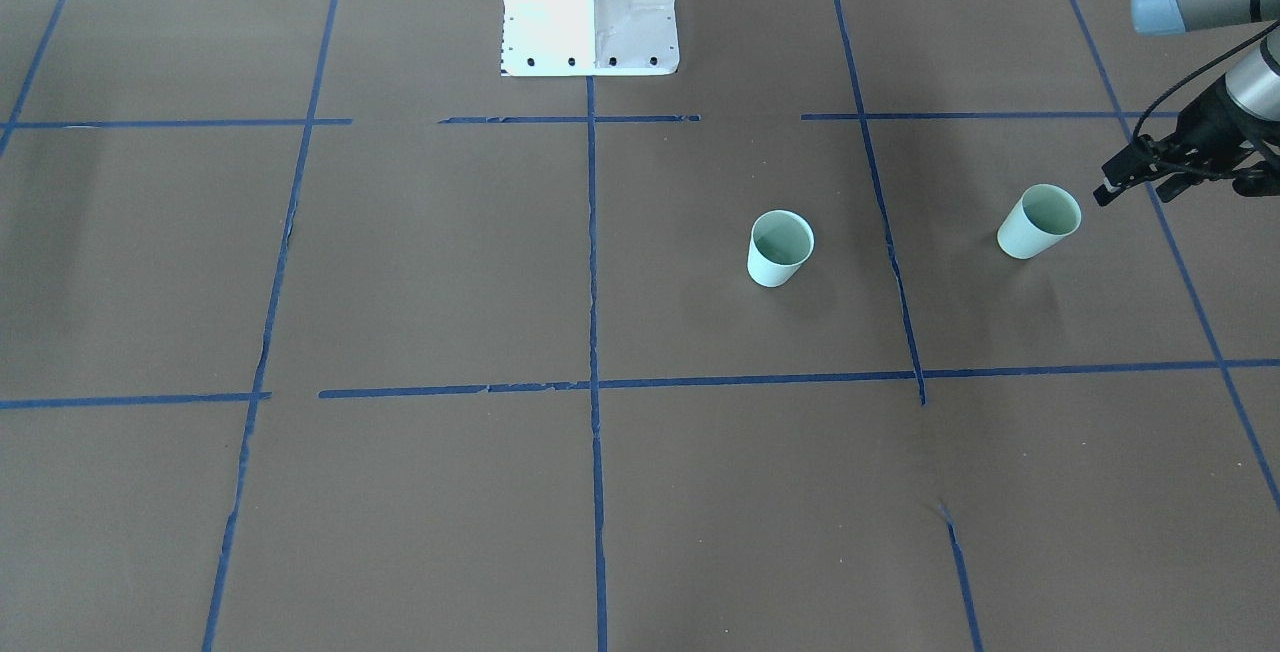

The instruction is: Stack cups

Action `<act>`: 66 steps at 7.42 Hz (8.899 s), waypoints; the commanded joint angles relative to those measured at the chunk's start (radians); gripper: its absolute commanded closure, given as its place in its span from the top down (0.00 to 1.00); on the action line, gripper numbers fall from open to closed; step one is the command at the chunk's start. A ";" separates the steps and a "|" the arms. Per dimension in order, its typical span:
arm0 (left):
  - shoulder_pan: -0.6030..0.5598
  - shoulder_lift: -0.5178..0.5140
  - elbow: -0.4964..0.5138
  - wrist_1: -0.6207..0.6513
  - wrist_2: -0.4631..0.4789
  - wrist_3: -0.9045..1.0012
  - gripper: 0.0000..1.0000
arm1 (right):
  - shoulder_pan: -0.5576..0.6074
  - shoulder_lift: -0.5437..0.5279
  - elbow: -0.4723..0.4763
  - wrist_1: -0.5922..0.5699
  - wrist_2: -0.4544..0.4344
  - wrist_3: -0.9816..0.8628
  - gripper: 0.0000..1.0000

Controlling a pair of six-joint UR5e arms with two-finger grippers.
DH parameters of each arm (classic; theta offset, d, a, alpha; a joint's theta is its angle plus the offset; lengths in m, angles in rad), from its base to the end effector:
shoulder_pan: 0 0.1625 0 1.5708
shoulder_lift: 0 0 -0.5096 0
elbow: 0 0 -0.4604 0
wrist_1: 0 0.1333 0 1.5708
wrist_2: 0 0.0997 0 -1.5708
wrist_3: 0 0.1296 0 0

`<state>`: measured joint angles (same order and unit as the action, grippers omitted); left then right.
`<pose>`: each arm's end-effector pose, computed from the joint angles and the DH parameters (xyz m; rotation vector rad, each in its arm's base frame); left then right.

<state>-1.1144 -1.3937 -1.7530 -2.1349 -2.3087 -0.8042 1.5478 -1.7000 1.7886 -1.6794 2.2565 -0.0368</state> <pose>0.1817 -0.4748 0.6888 0.0156 0.8983 -0.1142 0.0399 -0.4917 0.7294 -0.0145 -0.6859 -0.0506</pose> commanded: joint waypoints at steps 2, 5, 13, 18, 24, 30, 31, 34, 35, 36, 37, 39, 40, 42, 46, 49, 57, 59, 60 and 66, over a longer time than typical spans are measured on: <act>0.082 -0.039 0.029 -0.011 0.035 -0.062 1.00 | 0.000 0.000 0.000 0.001 0.000 0.000 1.00; 0.120 -0.065 0.061 -0.013 0.035 -0.061 0.91 | 0.000 0.000 0.000 0.001 0.000 0.000 1.00; 0.079 -0.008 -0.151 0.092 0.022 -0.047 0.00 | 0.000 0.000 0.000 0.001 0.000 0.000 1.00; -0.012 -0.343 -0.359 0.747 0.032 -0.046 0.00 | 0.000 0.000 0.002 0.000 0.000 0.000 1.00; 0.257 -0.591 -0.214 0.700 0.032 -0.401 0.00 | 0.000 0.000 0.000 0.000 0.000 0.000 1.00; 0.295 -0.602 -0.109 0.567 0.061 -0.441 0.00 | 0.000 0.000 0.000 0.000 0.000 0.000 1.00; 0.297 -0.602 -0.109 0.566 0.063 -0.441 0.00 | 0.000 0.000 0.000 0.000 0.000 0.000 1.00; 0.309 -0.599 -0.100 0.566 0.063 -0.438 0.00 | 0.000 0.000 0.000 0.000 0.000 0.000 1.00; 0.309 -0.597 -0.102 0.566 0.063 -0.437 0.00 | 0.000 0.000 0.000 0.000 0.000 0.000 1.00; 0.309 -0.597 -0.102 0.564 0.063 -0.437 0.00 | 0.000 0.000 0.000 0.000 0.000 0.000 1.00; 0.309 -0.596 -0.097 0.558 0.063 -0.432 0.99 | 0.000 0.000 0.000 0.000 0.000 0.000 1.00; 0.309 -0.594 -0.100 0.537 0.063 -0.437 1.00 | 0.000 0.000 0.000 0.001 0.000 0.000 1.00; 0.305 -0.588 -0.115 0.538 0.066 -0.431 1.00 | 0.000 0.000 0.000 0.000 0.000 0.000 1.00; 0.260 -0.587 -0.152 0.541 0.066 -0.425 1.00 | 0.000 0.000 0.000 0.000 0.000 0.000 1.00; -0.009 -0.428 -0.160 0.564 0.061 0.086 1.00 | 0.000 0.000 0.000 0.001 0.000 0.000 1.00; -0.206 -0.273 -0.094 0.561 0.055 0.542 1.00 | 0.000 0.000 0.000 0.000 0.000 0.000 1.00; -0.429 -0.209 0.182 0.566 0.048 0.858 1.00 | 0.000 0.000 0.000 0.001 0.000 0.000 1.00; -0.429 -0.199 0.182 0.566 -0.012 0.858 1.00 | 0.000 0.000 0.000 0.000 0.000 0.000 1.00; -0.429 -0.199 0.181 0.566 -0.015 0.858 1.00 | 0.000 0.000 0.000 0.001 0.000 0.000 1.00; -0.430 -0.200 0.178 0.566 -0.015 0.858 1.00 | 0.000 0.000 0.000 0.000 0.000 0.000 1.00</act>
<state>-1.5437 -1.5932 -1.5743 -1.5693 -2.3240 0.0533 1.5478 -1.6997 1.7886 -1.6796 2.2565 -0.0368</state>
